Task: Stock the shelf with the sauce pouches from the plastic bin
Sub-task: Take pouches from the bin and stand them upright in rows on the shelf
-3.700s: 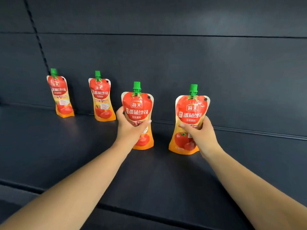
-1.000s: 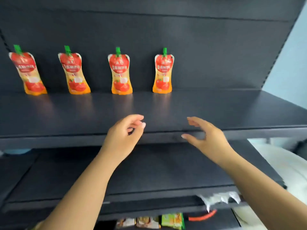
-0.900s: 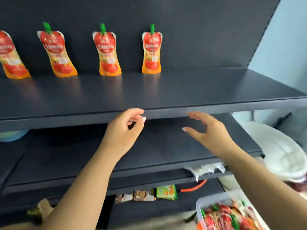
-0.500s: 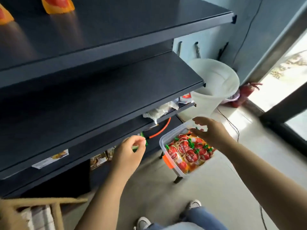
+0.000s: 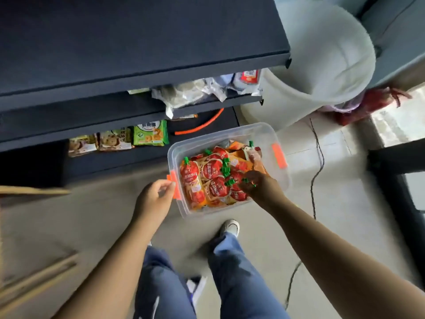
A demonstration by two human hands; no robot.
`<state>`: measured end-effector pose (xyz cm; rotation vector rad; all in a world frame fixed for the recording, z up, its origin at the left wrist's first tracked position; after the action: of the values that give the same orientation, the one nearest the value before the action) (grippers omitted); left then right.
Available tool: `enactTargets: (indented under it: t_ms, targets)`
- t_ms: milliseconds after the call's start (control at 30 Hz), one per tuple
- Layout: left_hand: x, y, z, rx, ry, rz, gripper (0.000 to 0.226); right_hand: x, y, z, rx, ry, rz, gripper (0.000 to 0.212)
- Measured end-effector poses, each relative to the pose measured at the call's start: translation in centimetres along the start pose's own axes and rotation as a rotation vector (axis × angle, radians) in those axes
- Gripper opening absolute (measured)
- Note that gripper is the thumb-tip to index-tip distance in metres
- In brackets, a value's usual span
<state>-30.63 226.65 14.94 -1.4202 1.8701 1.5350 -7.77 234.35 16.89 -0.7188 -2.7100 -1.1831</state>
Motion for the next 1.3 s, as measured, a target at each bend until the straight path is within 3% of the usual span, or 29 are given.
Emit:
enactTargets:
  t_ms: [300,500,733,900,1000,1100,1200,1233,1300]
  targets:
    - [5.3,-8.2,5.6,-0.191,0.193,0.012,0.033,-1.0,-9.5,12.6,0.245,-0.005,-0.088,0.037]
    - [10.0,-10.1,7.8,-0.261,0.369,0.002,0.069,-0.7,-15.5,15.9,0.360,-0.062,-0.005,0.040]
    - [13.8,-13.7,9.0,-0.356,0.423,-0.178,0.047,1.3,-22.1,18.4,0.514,-0.211,0.346,0.044]
    - [13.8,-13.7,8.9,-0.360,0.401,-0.197,0.041,1.4,-22.6,18.7,0.361,-0.185,0.279,0.030]
    - [13.8,-13.6,8.7,-0.336,0.397,-0.213,0.046,-0.1,-21.4,17.2,0.371,-0.228,0.473,0.028]
    - [14.1,-13.3,8.9,-0.309,0.436,-0.255,0.027,-2.2,-18.5,15.5,0.399,-0.272,0.768,0.010]
    - [13.7,-12.3,8.6,-0.345,0.487,-0.106,0.036,-5.3,-14.5,14.9,0.388,-0.335,1.038,0.007]
    - [12.7,-11.7,8.7,-0.396,0.439,-0.008,0.039,-6.3,-13.4,15.0,0.404,-0.356,1.120,0.009]
    - [9.7,-10.9,9.3,-0.424,0.171,0.108,0.045,-8.0,-11.8,15.1,0.440,-0.405,1.266,0.022]
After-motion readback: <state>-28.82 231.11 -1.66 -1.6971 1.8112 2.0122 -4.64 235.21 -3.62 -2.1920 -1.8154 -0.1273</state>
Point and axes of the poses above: each hand's wrist, its own z-axis towards the middle knuckle, its own y-axis out of the back of the hand, x = y × z, the point moved 4 cm from there along z, towards the middle knuckle, and after that the axes turned 15 degrees about -y, right-handed, at the moved point
